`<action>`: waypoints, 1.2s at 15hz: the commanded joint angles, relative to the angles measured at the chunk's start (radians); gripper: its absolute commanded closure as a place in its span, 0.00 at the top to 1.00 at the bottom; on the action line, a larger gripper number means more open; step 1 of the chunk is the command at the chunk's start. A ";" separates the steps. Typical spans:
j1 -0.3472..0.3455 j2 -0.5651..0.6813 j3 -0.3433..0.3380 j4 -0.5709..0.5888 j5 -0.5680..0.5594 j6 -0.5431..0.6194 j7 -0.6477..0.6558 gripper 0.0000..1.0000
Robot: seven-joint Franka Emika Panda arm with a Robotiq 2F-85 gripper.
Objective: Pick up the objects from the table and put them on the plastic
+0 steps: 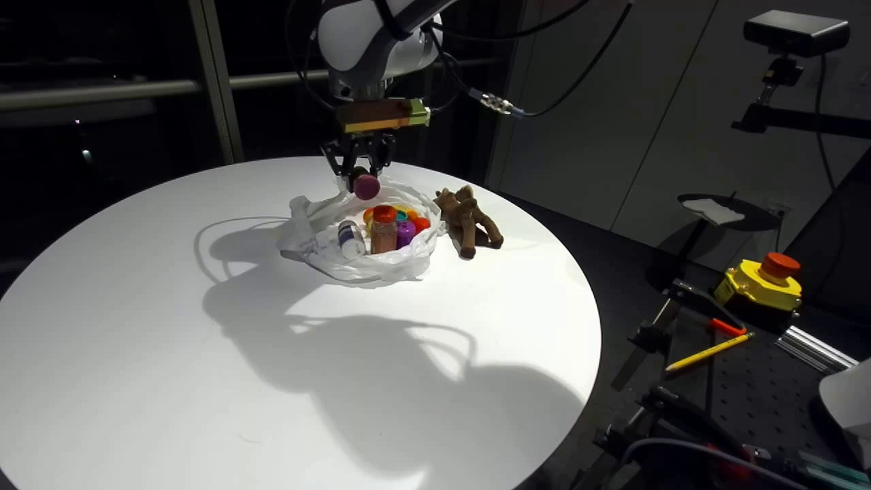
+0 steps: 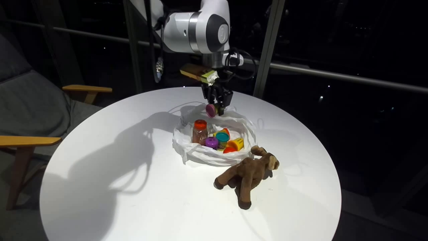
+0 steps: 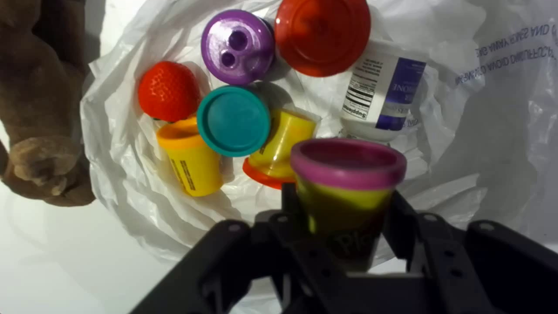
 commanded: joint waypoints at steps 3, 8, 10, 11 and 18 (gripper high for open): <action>-0.030 0.054 0.028 0.167 0.033 -0.075 -0.064 0.99; -0.062 -0.070 0.015 -0.030 0.042 -0.003 -0.062 1.00; -0.078 -0.124 -0.009 -0.143 0.034 0.040 -0.045 1.00; -0.086 -0.141 -0.022 -0.182 0.029 0.055 -0.040 1.00; -0.151 -0.283 -0.070 -0.512 0.017 0.184 -0.131 1.00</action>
